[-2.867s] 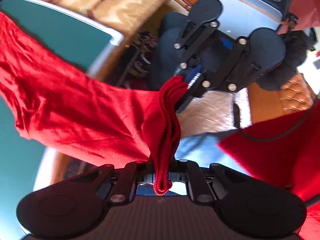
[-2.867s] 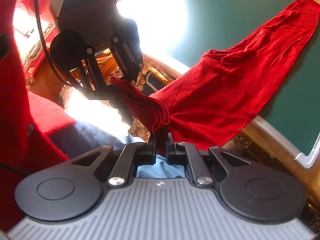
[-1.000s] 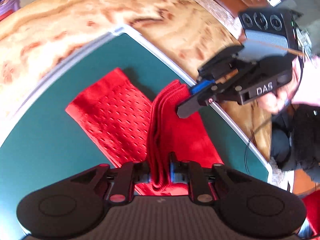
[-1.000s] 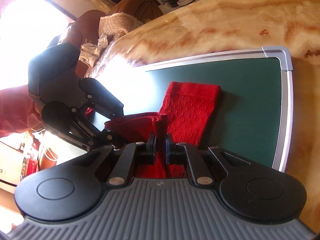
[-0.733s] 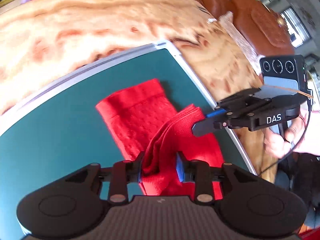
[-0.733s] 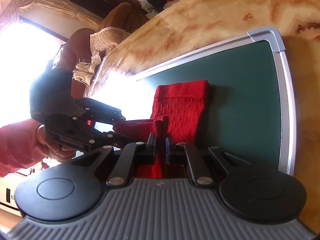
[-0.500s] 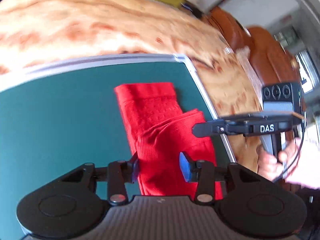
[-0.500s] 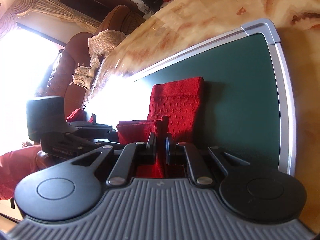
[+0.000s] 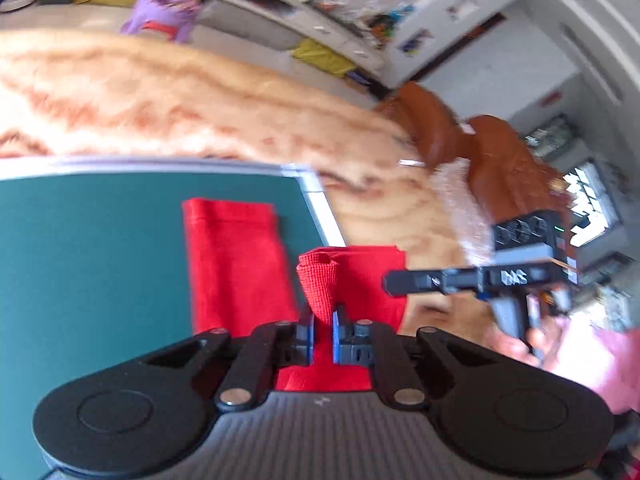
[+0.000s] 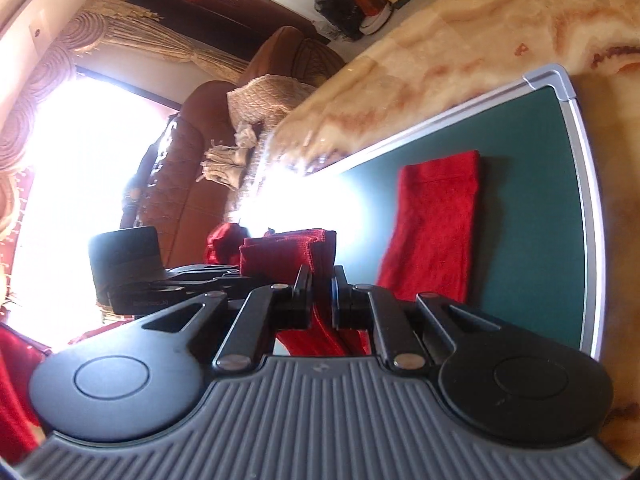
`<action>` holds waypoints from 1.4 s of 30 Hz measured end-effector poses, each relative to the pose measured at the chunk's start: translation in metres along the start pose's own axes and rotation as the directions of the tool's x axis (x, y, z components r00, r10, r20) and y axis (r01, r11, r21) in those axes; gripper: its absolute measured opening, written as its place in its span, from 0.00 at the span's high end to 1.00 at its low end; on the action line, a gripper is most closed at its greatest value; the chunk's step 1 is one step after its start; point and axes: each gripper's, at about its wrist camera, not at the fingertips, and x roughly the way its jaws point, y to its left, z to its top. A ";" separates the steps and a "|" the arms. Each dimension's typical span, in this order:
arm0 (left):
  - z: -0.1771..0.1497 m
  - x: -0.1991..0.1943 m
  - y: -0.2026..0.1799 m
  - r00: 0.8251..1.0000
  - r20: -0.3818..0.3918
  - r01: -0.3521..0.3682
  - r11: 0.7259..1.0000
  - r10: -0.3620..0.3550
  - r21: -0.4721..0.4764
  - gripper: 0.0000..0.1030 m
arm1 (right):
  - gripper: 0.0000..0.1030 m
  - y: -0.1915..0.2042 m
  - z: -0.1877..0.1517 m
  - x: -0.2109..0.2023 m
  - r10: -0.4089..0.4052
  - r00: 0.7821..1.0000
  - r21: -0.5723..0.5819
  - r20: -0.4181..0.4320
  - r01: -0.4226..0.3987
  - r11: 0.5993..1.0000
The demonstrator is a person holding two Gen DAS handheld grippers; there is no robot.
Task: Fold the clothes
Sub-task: 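Fold the held sweater end over onto the strip with both tools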
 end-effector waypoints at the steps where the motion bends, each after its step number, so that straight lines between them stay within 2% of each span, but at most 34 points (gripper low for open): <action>1: 0.004 -0.009 -0.007 1.000 -0.006 0.021 1.000 -0.021 0.014 0.91 | 0.89 0.009 0.002 -0.007 0.030 1.000 0.002 0.000 -0.030 1.000; 5: 0.034 -0.012 -0.003 0.999 0.001 0.041 0.998 -0.041 0.040 0.91 | 0.89 0.018 0.028 -0.017 0.069 0.997 -0.004 0.041 -0.069 0.998; 10: 0.063 0.061 0.046 0.996 -0.042 -0.076 0.994 0.080 0.081 0.91 | 0.89 -0.039 0.068 0.028 -0.052 0.998 -0.014 0.042 0.053 0.999; 13: 0.059 0.100 0.064 0.990 -0.062 -0.121 0.987 0.128 0.102 0.91 | 0.89 -0.079 0.076 0.057 -0.109 0.994 0.010 0.021 0.109 0.994; 16: 0.054 0.113 0.076 0.986 -0.044 -0.157 0.984 0.161 0.083 0.91 | 0.89 -0.099 0.080 0.077 -0.180 0.983 -0.002 0.017 0.180 0.984; 22: 0.046 0.115 0.089 0.969 -0.013 -0.247 0.967 0.248 0.059 0.90 | 0.88 -0.101 0.073 0.083 -0.239 0.970 -0.052 0.040 0.241 0.969; 28: 0.045 0.116 0.084 0.960 0.031 -0.280 0.958 0.279 0.054 0.90 | 0.88 -0.082 0.063 0.080 -0.265 0.957 -0.107 0.115 0.277 0.955; 34: 0.048 0.118 0.090 0.952 0.057 -0.301 0.953 0.299 0.027 0.88 | 0.88 -0.081 0.066 0.080 -0.301 0.940 -0.094 0.158 0.317 0.944; 35: 0.048 0.120 0.089 0.944 0.062 -0.326 0.945 0.324 0.026 0.86 | 0.88 -0.083 0.066 0.082 -0.312 0.936 -0.087 0.161 0.328 0.940; 37: 0.048 0.123 0.087 0.923 0.073 -0.380 0.925 0.377 0.027 0.69 | 0.86 -0.085 0.065 0.086 -0.344 0.922 -0.082 0.178 0.363 0.928; 38: 0.048 0.125 0.086 0.912 0.079 -0.407 0.913 0.404 0.027 0.55 | 0.75 -0.084 0.064 0.087 -0.365 0.911 -0.083 0.193 0.386 0.919; 40: 0.047 0.124 0.084 0.895 0.092 -0.441 0.897 0.437 0.025 0.52 | 0.71 -0.083 0.062 0.088 -0.399 0.890 -0.091 0.221 0.426 0.900; 42: 0.045 0.120 0.078 0.879 0.111 -0.469 0.882 0.464 0.032 0.55 | 0.68 -0.081 0.062 0.086 -0.423 0.877 -0.094 0.228 0.453 0.887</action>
